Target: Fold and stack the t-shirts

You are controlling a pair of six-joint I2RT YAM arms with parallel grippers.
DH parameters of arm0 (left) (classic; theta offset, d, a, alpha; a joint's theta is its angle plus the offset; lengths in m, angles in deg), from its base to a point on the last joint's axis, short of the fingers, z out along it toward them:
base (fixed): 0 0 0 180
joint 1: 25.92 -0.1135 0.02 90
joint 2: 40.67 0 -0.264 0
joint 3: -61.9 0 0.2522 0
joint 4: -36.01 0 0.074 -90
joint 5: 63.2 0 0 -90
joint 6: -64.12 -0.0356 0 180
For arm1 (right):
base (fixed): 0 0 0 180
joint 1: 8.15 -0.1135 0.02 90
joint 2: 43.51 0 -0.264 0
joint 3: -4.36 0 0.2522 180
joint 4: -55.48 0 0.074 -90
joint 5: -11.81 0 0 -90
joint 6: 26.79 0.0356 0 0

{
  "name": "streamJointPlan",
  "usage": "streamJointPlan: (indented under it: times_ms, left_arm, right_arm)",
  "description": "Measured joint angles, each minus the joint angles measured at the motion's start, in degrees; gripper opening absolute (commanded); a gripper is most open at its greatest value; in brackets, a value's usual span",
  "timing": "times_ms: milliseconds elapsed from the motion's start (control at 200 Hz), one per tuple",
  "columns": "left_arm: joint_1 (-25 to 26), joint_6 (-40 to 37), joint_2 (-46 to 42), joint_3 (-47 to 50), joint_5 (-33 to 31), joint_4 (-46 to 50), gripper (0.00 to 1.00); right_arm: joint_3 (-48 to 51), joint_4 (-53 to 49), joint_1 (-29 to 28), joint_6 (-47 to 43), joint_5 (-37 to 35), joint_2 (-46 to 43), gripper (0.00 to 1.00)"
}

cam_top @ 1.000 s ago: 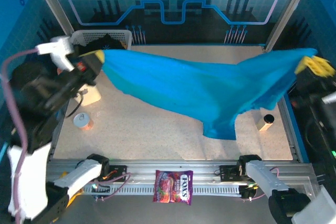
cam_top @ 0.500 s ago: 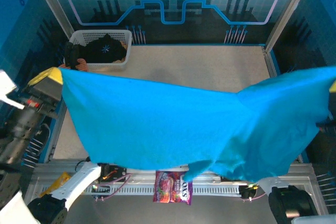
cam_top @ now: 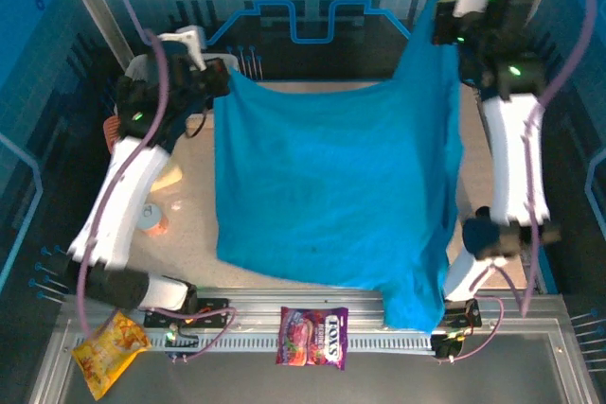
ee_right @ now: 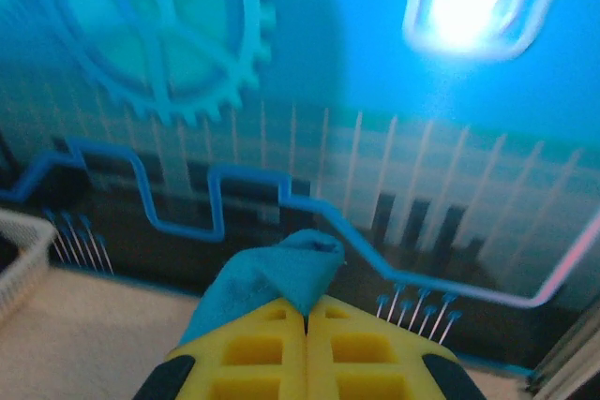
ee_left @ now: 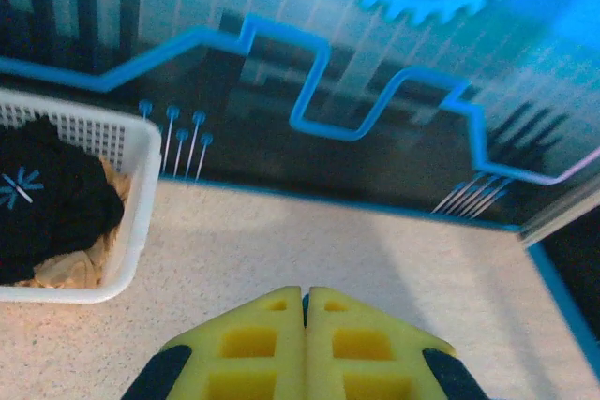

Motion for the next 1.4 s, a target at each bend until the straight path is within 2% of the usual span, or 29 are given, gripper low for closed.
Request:
streamJointPlan:
  times_ms: [120, 185, 235, 310, 365, 475, 621, 846, 1161, 1401]
  left_arm:
    - [-0.3, 0.4, 16.9, -4.3, 0.0, -5.3, 0.0]
    - [-0.3, 0.9, 27.6, -9.4, 0.0, -7.3, 0.0]
    - [-0.3, 1.8, 36.4, -14.9, 0.0, -7.8, 0.0]
    - [-0.4, 2.9, 47.9, -23.0, 0.0, -8.3, 0.0]
    - [-0.5, 3.7, 55.1, -28.2, -0.3, -7.9, 0.0]
    - [-0.9, 5.1, 62.4, -31.3, -1.6, -7.1, 0.0]
    - [-2.2, 5.4, 63.0, -31.2, -2.8, -7.3, 0.0]
    - [-4.1, 5.0, 57.7, -27.7, -3.2, -10.6, 0.0]
    - [-4.4, 4.9, 51.8, -17.1, -2.6, -14.3, 0.0]
    - [-4.6, 4.9, 50.6, -12.2, -1.2, -16.1, 0.0]
  right_arm:
    - [-15.4, -0.4, 0.0, -0.7, -0.2, 22.4, 0.0]
    - [-25.5, -0.2, 0.0, -1.0, -1.3, 35.3, 0.0]
    - [-29.5, 0.1, 0.0, -1.3, -2.6, 43.0, 0.0]
    - [-28.9, 0.6, 0.0, -1.4, -4.4, 49.5, 0.0]
    - [-23.7, 1.8, 0.1, -1.2, -5.3, 51.0, 0.0]
    - [-16.6, 3.1, 0.1, -0.5, -6.6, 51.1, 0.0]
    - [-16.2, 6.1, 0.4, 0.3, -8.0, 50.5, 0.0]
    - [-12.0, 8.6, 1.1, 1.9, -10.2, 45.2, 0.0]
    - [12.0, 13.2, 3.6, 4.7, -11.0, 29.8, 0.0]
    - [24.7, 16.7, 5.7, 6.4, -10.6, 23.1, 0.0]
